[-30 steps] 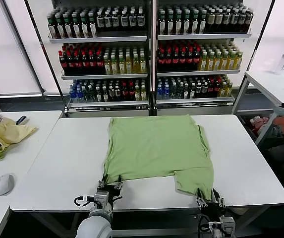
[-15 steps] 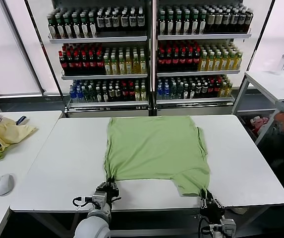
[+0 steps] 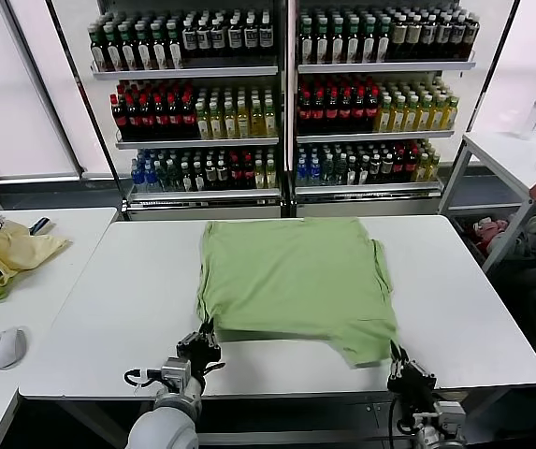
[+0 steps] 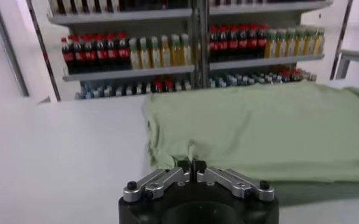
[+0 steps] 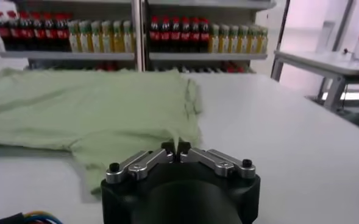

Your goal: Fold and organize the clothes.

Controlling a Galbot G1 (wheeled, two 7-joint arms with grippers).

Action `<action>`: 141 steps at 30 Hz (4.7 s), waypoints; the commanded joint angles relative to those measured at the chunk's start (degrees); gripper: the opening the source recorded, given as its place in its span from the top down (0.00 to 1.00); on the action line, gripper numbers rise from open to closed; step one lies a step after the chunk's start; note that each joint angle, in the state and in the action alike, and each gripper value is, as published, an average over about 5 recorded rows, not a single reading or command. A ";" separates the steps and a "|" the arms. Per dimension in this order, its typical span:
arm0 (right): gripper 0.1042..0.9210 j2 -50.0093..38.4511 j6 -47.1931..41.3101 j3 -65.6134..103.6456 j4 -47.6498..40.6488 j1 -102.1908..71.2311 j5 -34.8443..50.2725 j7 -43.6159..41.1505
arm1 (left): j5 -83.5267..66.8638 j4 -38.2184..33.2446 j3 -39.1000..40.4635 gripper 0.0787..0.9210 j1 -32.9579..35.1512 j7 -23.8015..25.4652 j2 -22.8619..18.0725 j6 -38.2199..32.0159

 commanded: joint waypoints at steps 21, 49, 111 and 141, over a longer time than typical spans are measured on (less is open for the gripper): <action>0.97 -7.29 -1.40 -10.67 -19.90 30.84 0.48 0.59 | 4.43 19.62 9.21 0.97 -21.57 0.73 4.04 1.16; 0.74 -2.56 -4.22 -15.21 -27.27 35.32 -5.82 0.71 | 9.91 23.80 8.91 0.64 -23.23 -0.05 2.14 0.58; 0.95 -5.13 -14.51 -9.29 -18.00 22.76 9.53 1.52 | -10.11 13.65 6.43 0.97 -16.59 1.03 8.83 8.48; 0.95 -10.51 -14.93 3.86 7.26 -7.79 -0.77 -4.44 | -1.17 -17.42 0.72 0.97 18.21 -0.28 14.60 8.52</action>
